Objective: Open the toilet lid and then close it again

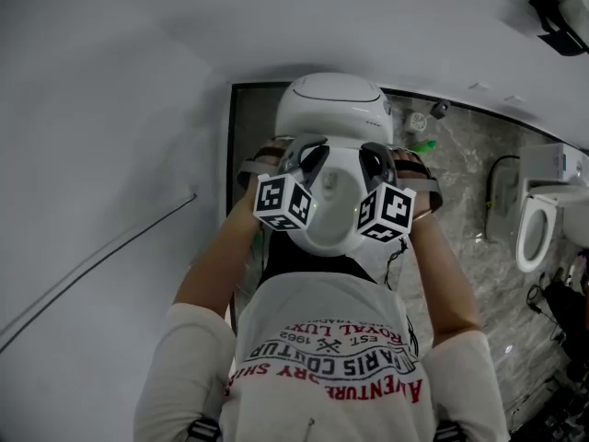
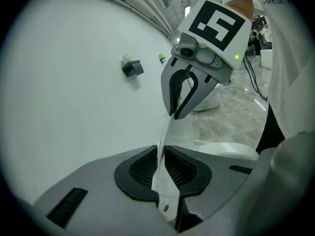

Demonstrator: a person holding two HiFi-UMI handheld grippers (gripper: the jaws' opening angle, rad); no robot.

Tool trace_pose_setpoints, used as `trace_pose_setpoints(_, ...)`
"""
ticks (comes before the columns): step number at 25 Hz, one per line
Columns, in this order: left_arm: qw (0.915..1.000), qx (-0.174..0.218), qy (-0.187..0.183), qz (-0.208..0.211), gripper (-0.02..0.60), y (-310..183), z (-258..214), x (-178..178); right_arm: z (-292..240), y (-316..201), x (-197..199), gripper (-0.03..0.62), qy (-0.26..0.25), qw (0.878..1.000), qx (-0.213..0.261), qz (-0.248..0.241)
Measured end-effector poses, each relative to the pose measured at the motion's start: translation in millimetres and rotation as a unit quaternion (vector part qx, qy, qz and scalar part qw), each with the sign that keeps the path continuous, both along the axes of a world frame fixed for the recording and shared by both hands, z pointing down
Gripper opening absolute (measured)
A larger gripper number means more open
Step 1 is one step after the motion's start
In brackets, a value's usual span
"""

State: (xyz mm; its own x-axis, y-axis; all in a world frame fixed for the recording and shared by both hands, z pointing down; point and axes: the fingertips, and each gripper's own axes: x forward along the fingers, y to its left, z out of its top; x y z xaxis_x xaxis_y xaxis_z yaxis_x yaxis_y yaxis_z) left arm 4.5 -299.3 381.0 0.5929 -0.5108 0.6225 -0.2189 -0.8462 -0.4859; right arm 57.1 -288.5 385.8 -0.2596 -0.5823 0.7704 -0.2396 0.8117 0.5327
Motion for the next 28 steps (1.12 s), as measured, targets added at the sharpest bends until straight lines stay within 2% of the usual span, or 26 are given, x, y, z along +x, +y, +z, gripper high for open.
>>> trace_pose_setpoints(11, 0.9997, -0.015, 0.004, 0.016, 0.051, -70, -2, 11, -2, -71, 12, 0.029, -0.008, 1.0, -0.009, 0.01)
trace_pose_setpoints(23, 0.9996, -0.021, 0.019, -0.005, 0.061, -130, 9, 18, 8, -130, 19, 0.029, -0.027, 0.999, -0.026, 0.032)
trace_pose_setpoints(28, 0.9995, -0.02, 0.024, 0.0, 0.061, -148, 14, 19, 12, -149, 21, 0.029, -0.033, 0.998, -0.029, 0.04)
